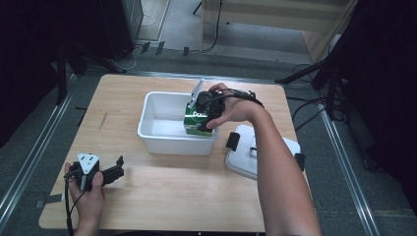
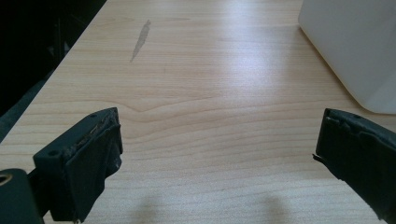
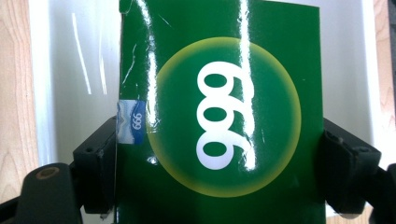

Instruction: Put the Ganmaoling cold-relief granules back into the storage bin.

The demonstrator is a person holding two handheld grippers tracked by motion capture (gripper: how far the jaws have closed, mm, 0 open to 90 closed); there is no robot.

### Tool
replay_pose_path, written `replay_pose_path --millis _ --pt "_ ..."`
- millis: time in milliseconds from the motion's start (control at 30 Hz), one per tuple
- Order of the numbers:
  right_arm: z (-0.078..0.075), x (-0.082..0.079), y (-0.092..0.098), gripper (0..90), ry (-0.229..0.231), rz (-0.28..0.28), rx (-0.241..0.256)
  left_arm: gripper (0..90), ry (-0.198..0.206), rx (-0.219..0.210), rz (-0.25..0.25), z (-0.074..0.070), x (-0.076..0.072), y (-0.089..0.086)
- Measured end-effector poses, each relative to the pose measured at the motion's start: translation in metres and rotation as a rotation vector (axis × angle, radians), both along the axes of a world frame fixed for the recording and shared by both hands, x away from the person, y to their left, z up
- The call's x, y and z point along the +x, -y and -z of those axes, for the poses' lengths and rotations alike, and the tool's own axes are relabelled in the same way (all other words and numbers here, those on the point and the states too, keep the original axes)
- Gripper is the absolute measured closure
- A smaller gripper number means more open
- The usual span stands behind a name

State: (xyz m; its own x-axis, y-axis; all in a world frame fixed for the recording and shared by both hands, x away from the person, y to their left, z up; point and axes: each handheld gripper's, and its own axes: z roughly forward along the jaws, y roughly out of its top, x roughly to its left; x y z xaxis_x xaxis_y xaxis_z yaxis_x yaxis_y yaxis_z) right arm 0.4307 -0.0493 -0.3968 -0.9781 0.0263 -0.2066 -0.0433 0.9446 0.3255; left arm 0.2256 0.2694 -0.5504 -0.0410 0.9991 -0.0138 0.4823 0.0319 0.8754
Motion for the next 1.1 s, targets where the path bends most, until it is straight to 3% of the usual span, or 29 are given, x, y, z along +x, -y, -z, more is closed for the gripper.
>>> replay_pose_path --millis 500,733,1100 --pt "0.021 0.006 0.001 16.2 -0.003 -0.027 -0.002 1.2 -0.003 0.0 0.001 0.0 0.0 0.0" --pt "0.028 0.009 -0.004 15.6 -0.015 0.008 -0.037 1.2 -0.003 -0.002 0.0 0.0 0.0 0.0" --pt "0.038 0.013 -0.006 14.0 -0.024 0.016 -0.055 1.2 -0.002 -0.005 0.0 0.0 0.0 0.0"
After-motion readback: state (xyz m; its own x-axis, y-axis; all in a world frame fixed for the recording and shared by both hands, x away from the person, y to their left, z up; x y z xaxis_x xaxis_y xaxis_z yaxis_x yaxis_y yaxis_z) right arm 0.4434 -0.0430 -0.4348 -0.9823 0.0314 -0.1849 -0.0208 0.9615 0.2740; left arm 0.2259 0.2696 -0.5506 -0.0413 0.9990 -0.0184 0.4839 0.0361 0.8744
